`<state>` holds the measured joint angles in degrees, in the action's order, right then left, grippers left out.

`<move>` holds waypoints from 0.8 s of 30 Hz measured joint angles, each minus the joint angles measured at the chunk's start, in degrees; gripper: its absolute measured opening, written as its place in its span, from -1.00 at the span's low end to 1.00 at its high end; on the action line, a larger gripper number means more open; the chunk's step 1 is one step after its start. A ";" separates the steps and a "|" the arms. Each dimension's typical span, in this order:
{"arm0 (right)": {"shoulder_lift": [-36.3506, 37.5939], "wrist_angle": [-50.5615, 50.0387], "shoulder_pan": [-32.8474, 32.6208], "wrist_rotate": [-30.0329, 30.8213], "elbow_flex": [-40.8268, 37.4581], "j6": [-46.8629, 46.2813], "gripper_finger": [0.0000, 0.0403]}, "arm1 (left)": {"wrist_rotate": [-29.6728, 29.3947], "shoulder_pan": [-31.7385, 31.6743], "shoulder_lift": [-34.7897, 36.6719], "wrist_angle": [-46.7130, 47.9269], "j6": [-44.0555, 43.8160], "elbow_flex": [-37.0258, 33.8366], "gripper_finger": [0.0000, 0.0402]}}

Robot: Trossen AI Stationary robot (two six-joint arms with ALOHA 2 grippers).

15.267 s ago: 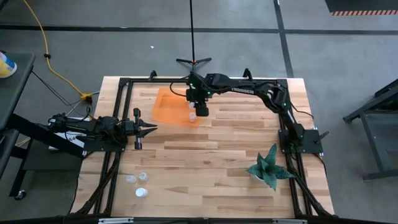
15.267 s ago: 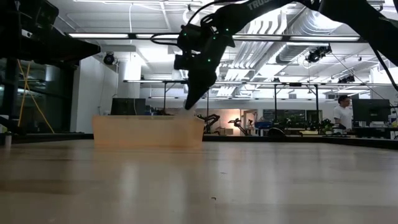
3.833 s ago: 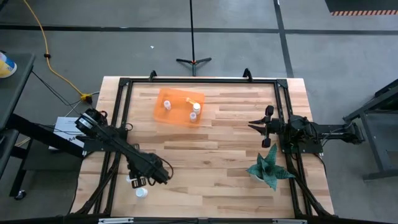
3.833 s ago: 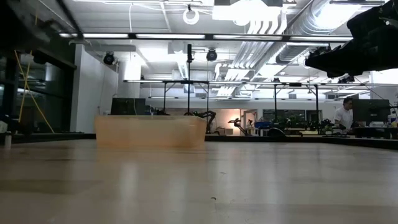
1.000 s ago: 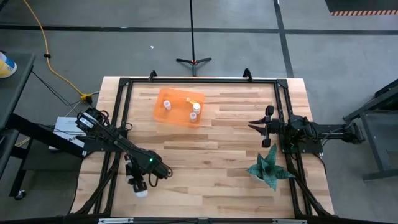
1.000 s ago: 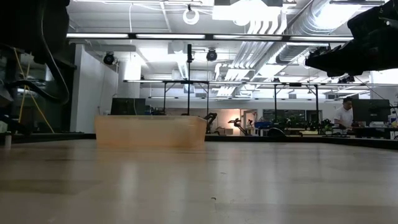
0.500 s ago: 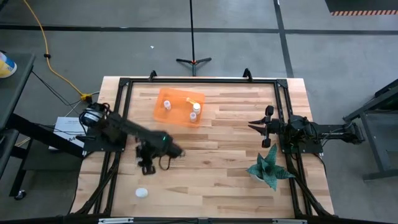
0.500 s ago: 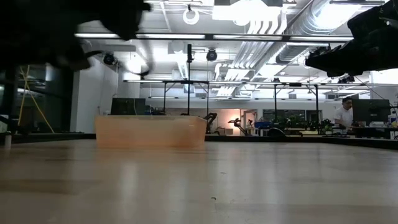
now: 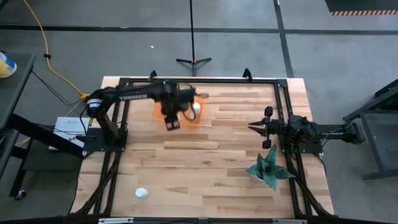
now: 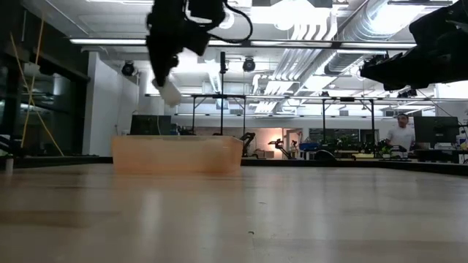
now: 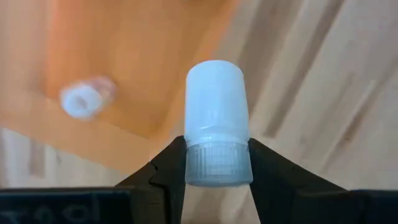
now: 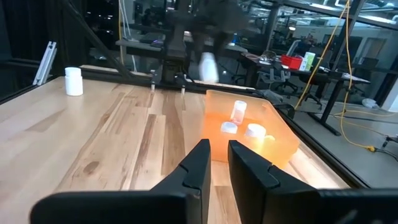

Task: Pick and place pill bottles into a basket
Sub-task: Put the left white pill bottle into the orange bin

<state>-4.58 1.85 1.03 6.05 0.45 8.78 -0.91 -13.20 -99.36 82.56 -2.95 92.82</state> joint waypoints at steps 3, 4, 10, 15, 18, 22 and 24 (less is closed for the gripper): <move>-0.02 -0.04 -0.01 -0.34 0.00 0.00 -0.75 | -0.61 -3.06 -1.98 -0.64 3.61 1.83 -0.13; 0.00 -0.04 -0.01 -0.36 0.00 0.00 -0.74 | -1.13 -3.81 -2.97 -0.52 4.37 2.46 -0.13; -0.44 -0.08 -0.01 -0.46 0.00 -1.27 -0.76 | -1.44 -7.95 -9.33 -0.19 8.26 4.02 -0.11; -0.70 -0.09 0.01 -0.47 0.00 -1.27 -0.77 | -1.47 -10.08 -13.88 0.79 10.47 4.02 -0.12; -0.73 -0.08 -0.01 -0.46 0.00 -1.27 -0.75 | -1.64 -10.63 -15.86 1.39 10.66 4.06 -0.11; -1.07 -0.09 -0.01 -0.47 0.00 -1.27 -0.74 | -2.72 -11.18 -18.02 3.38 11.78 4.02 -0.11; -1.11 -0.09 -0.01 -0.47 0.00 -1.27 -0.75 | -3.28 -11.33 -18.77 4.95 11.75 4.02 -0.11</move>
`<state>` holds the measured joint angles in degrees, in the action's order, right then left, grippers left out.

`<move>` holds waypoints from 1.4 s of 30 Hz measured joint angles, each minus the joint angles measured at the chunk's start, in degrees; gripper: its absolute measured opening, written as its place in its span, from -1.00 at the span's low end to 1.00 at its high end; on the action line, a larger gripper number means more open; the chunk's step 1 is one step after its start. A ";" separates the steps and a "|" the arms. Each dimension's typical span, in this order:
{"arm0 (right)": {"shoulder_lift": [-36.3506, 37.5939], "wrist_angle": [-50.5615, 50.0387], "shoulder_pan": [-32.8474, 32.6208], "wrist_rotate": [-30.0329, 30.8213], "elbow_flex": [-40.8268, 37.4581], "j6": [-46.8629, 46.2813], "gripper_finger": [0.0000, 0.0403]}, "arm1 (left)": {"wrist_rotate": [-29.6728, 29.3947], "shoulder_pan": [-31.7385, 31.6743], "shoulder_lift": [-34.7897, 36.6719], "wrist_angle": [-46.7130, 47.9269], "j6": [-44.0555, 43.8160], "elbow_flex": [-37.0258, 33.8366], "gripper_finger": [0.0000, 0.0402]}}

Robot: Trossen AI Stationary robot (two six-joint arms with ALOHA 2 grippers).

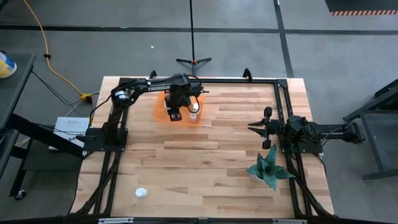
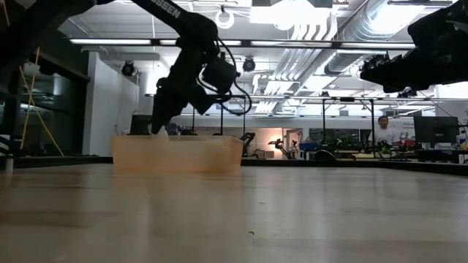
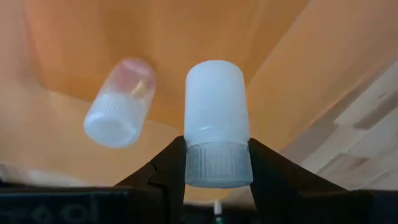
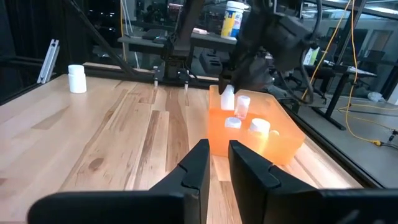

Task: Pick and place pill bottles into a basket
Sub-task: Put the left white pill bottle into the orange bin, then put the white pill bottle into the orange bin

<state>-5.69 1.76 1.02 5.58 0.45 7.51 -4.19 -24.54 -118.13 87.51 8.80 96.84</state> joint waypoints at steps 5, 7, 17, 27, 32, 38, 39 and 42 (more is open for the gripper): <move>-0.17 0.00 0.02 -0.01 0.00 0.00 -0.77 | -2.15 -0.33 -0.26 1.36 0.00 0.00 -0.10; -0.46 0.00 0.00 0.00 0.00 0.00 -0.77 | -2.09 -0.27 -0.28 1.61 0.00 0.00 -0.10; -1.16 0.00 0.02 -0.02 0.00 0.00 -0.75 | -2.26 -0.26 -0.23 1.92 0.07 -4.48 -0.10; -1.16 0.00 0.00 -0.02 0.00 0.00 -0.75 | -2.79 -0.24 -0.21 -0.85 0.39 -8.40 -0.02; -1.16 0.00 -0.01 -0.17 0.00 0.00 -0.75 | -2.87 -0.24 -0.21 -2.33 0.39 -8.94 0.12; -1.16 0.00 0.01 -0.18 0.00 0.00 -0.77 | -5.93 -0.17 -0.08 2.73 0.88 -6.04 0.26; -1.16 0.00 -0.01 -0.20 0.00 0.00 -0.77 | -7.23 0.20 0.54 1.98 -0.22 -5.63 0.28; -1.16 0.00 0.01 -0.20 0.00 0.00 -0.75 | -6.52 0.83 2.81 2.72 -0.71 -2.71 0.30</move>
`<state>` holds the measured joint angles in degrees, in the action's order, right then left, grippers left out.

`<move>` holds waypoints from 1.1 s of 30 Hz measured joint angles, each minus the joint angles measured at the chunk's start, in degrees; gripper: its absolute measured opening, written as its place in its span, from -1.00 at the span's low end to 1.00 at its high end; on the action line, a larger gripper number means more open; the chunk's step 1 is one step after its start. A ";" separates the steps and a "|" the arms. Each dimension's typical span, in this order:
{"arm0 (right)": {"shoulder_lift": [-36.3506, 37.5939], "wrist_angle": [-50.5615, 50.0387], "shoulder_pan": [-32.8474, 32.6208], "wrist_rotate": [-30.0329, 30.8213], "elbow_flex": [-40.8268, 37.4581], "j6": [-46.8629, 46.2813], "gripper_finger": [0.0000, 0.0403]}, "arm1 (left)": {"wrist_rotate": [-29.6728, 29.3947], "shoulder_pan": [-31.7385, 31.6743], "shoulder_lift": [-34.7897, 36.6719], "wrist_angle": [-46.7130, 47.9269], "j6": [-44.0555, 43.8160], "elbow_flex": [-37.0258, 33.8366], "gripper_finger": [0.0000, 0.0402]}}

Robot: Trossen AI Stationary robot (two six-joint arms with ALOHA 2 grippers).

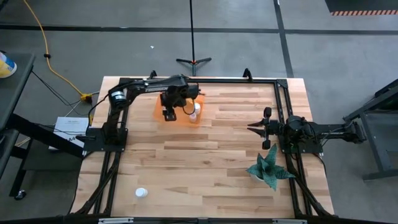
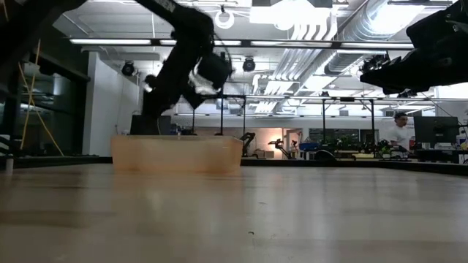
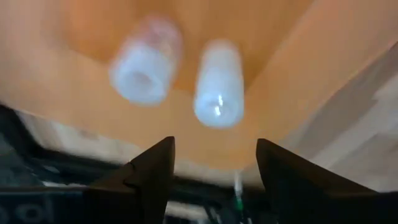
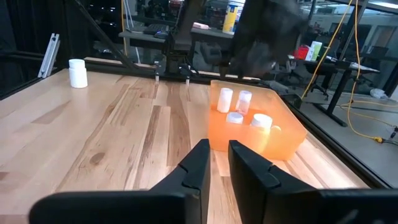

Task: Pick and place pill bottles into a basket
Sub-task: Put the white pill bottle into the orange bin

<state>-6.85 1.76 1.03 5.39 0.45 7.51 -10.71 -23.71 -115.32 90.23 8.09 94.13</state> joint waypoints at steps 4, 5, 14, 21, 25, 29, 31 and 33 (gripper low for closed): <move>0.00 -0.02 -0.01 -0.02 0.00 0.11 -0.74 | 2.26 1.68 2.59 -0.19 -2.81 3.54 0.30; 0.00 0.00 0.01 0.00 0.00 0.17 -0.74 | 2.95 2.19 3.25 -0.52 -3.65 4.37 0.30; -0.33 0.00 0.01 0.00 0.00 0.29 -0.77 | 15.40 12.23 9.87 -0.23 -15.99 4.85 0.30; -0.33 -0.01 -0.01 0.00 0.00 0.42 -0.74 | 20.63 26.96 10.66 -0.21 -33.13 4.83 0.30; -0.33 0.00 0.00 0.00 0.00 0.21 -0.76 | 20.51 35.39 9.84 -0.23 -48.72 4.83 0.30; -0.33 0.00 -0.01 0.00 0.00 0.16 -0.77 | 25.08 42.13 9.23 -0.54 -67.15 4.49 0.30; -0.33 0.02 -0.01 0.00 0.00 0.13 -0.76 | 27.44 44.98 9.32 -2.09 -72.97 3.28 0.30; -0.33 0.17 0.00 0.00 0.00 0.07 -0.75 | 30.28 47.52 9.24 -2.88 -76.26 1.61 0.30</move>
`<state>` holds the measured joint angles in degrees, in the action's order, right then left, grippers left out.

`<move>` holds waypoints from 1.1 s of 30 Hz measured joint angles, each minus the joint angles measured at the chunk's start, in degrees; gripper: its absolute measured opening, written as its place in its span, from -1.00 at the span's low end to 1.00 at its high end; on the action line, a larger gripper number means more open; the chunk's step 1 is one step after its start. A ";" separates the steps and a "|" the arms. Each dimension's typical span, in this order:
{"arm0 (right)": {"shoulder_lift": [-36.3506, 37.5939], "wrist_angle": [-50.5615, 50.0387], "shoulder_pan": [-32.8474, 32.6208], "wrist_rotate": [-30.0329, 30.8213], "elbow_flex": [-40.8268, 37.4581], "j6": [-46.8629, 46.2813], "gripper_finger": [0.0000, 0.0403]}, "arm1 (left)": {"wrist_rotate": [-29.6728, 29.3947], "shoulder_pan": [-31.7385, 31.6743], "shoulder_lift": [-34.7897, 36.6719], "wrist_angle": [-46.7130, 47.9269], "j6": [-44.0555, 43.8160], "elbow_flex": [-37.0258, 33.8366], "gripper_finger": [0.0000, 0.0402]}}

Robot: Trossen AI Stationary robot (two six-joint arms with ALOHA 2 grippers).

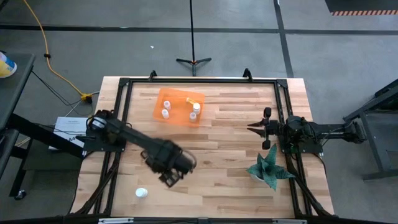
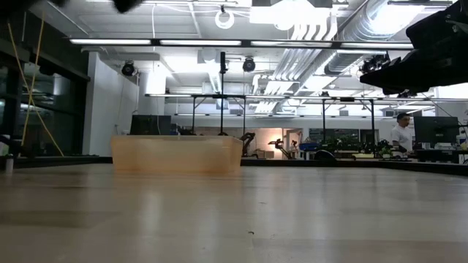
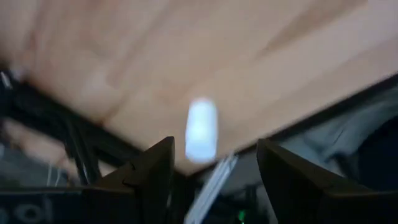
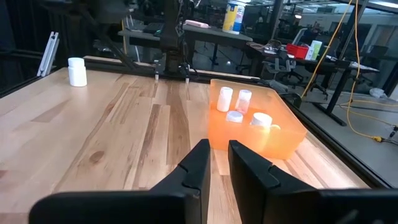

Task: Pick and place pill bottles into a basket
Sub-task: Put the white pill bottle into the orange bin

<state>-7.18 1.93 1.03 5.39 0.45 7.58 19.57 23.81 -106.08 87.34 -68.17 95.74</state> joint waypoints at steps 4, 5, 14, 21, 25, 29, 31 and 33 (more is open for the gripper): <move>0.00 0.20 0.00 0.00 0.00 -0.03 -0.74 | 6.85 3.66 0.06 -0.09 1.68 -3.82 0.30; 0.02 0.22 -0.01 0.00 0.00 -0.03 -0.74 | 8.51 4.22 0.06 -0.64 2.43 -5.20 0.30; 0.02 0.93 -0.01 0.05 0.00 1.82 -0.77 | 23.93 4.70 0.04 -5.30 -1.30 -18.07 0.30; 0.02 2.90 -0.01 0.04 0.00 1.99 -0.74 | 26.36 4.72 0.02 -11.37 -3.21 -21.95 0.31; 0.02 3.00 -0.01 0.04 0.00 4.21 -0.76 | 26.38 4.74 0.02 -15.06 -3.68 -21.94 0.31; 0.02 3.04 -0.01 0.04 0.00 4.50 -0.77 | 24.76 6.02 0.02 -19.68 -5.67 -21.94 0.31; 0.02 3.04 -0.01 0.04 0.00 4.50 -0.77 | 24.38 6.43 0.02 -20.54 -5.71 -21.94 0.31; 0.02 3.04 0.01 0.04 0.00 4.50 -0.75 | 24.24 6.40 0.02 -19.80 -5.92 -21.94 0.31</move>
<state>-7.16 4.98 1.04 5.43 0.45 12.08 43.81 30.21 -106.06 67.54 -74.09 73.80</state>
